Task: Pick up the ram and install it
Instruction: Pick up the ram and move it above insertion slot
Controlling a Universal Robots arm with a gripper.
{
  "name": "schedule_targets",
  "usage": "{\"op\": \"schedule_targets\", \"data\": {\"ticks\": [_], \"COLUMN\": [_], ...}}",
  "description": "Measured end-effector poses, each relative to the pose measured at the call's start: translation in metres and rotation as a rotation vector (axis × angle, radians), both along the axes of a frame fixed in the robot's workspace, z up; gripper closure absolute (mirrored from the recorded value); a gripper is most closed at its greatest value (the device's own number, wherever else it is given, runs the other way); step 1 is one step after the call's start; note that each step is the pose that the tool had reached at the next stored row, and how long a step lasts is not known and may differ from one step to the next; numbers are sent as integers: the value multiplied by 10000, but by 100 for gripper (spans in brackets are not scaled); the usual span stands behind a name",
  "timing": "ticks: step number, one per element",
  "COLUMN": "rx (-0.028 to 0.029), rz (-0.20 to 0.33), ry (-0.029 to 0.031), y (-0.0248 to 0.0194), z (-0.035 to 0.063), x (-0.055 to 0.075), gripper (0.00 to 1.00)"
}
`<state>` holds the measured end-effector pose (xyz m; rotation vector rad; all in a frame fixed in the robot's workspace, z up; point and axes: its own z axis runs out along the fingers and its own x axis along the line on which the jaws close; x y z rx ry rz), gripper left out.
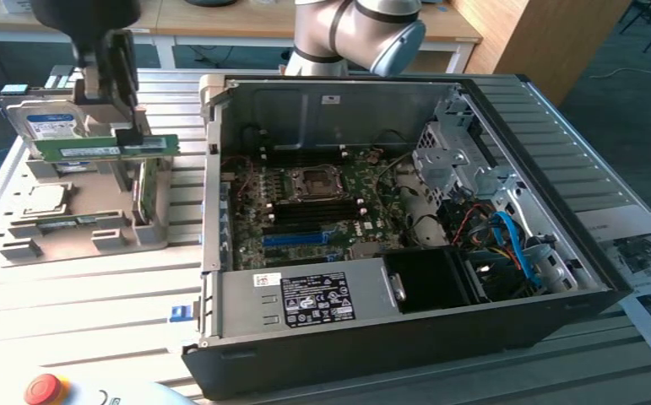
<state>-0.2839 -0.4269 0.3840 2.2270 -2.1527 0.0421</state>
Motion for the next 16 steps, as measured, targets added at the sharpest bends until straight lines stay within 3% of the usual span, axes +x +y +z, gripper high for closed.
{"op": "schedule_targets", "data": {"ticks": [8,16], "rx": [-1,0], "rz": [-1,15], "ry": [112,101], "y": [-17,-17], "z": [1,6], "x": [259,278], "gripper": [88,88]}}
